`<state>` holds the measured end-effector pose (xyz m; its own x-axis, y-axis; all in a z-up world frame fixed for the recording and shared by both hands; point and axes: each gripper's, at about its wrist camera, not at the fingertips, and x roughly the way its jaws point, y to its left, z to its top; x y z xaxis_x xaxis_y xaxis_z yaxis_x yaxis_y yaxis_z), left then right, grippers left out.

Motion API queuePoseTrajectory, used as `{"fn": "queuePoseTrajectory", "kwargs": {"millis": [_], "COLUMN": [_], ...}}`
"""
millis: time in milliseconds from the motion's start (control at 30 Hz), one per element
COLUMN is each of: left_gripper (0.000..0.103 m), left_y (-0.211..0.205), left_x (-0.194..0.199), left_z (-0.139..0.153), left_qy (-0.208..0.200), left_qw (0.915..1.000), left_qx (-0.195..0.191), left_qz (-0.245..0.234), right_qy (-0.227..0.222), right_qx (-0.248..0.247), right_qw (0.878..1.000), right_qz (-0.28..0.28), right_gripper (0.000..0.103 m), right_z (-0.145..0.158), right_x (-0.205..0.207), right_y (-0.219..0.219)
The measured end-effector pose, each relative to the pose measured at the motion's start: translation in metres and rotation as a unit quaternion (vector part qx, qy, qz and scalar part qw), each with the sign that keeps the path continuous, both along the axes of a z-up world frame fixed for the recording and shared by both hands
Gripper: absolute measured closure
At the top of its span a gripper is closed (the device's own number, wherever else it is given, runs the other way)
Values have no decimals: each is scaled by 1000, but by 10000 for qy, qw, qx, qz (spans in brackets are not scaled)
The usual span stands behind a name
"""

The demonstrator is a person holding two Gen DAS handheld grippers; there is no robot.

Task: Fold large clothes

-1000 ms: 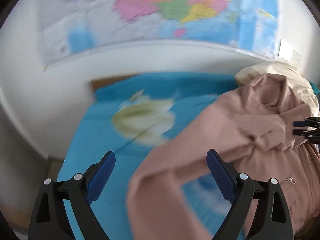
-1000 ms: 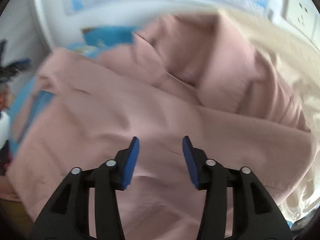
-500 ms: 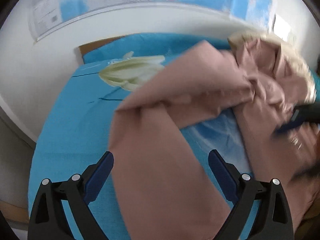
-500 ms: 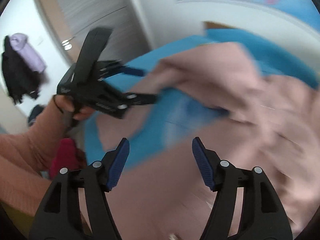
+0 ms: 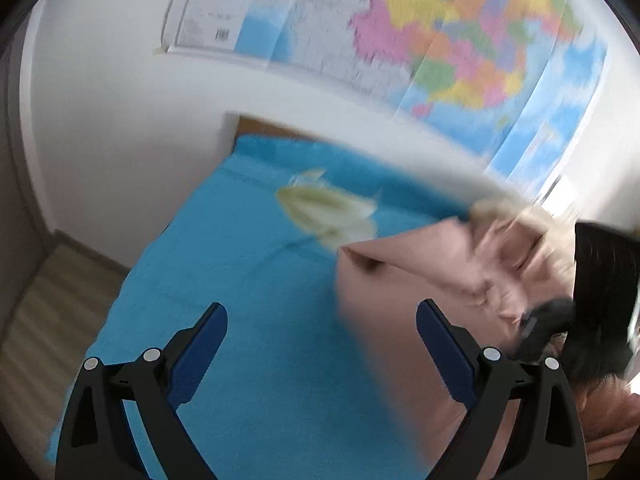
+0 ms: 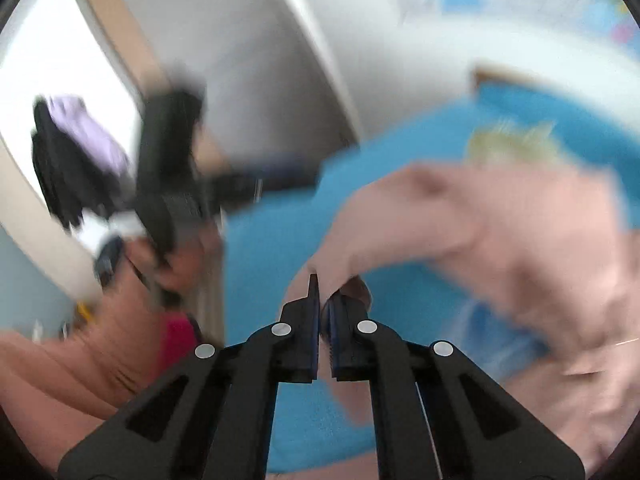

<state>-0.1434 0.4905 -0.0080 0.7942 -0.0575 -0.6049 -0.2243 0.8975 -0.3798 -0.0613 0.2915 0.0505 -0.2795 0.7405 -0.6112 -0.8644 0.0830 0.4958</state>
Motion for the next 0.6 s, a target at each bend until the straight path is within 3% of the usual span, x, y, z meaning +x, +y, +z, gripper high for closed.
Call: {"fn": "queuePoseTrajectory", "kwargs": {"millis": [67, 133, 267, 333, 433, 467, 533, 600], "left_gripper": [11, 11, 11, 11, 11, 11, 11, 11], "left_y": [3, -1, -41, -68, -119, -138, -173, -200], "left_x": [-1, 7, 44, 66, 103, 117, 143, 160], "left_z": [6, 9, 11, 10, 6, 4, -5, -13], "left_qy": [-351, -392, -369, -339, -242, -181, 36, 199], "left_qw": [9986, 9980, 9965, 9934, 9852, 9809, 9735, 9679], "left_qx": [-363, -453, -299, -191, 13, 62, 283, 607], "left_qz": [-123, -180, -695, -1080, -1698, -1938, -2268, -2429], "right_qy": [371, 731, 948, 1022, 1424, 1585, 1764, 1876], "right_qx": [626, 1267, 1971, 1990, 1536, 1070, 329, -251], "right_qw": [9963, 9852, 9580, 9449, 9177, 9046, 8813, 8599], "right_qz": [-447, -896, -1853, -2389, -3375, -3811, -4371, -4741], "right_gripper": [99, 99, 98, 95, 84, 79, 54, 50], "right_z": [44, 82, 108, 99, 48, 18, -28, -55], "right_x": [40, 80, 121, 135, 153, 158, 158, 158], "right_y": [-34, -82, -188, -237, -302, -323, -344, -360]}}
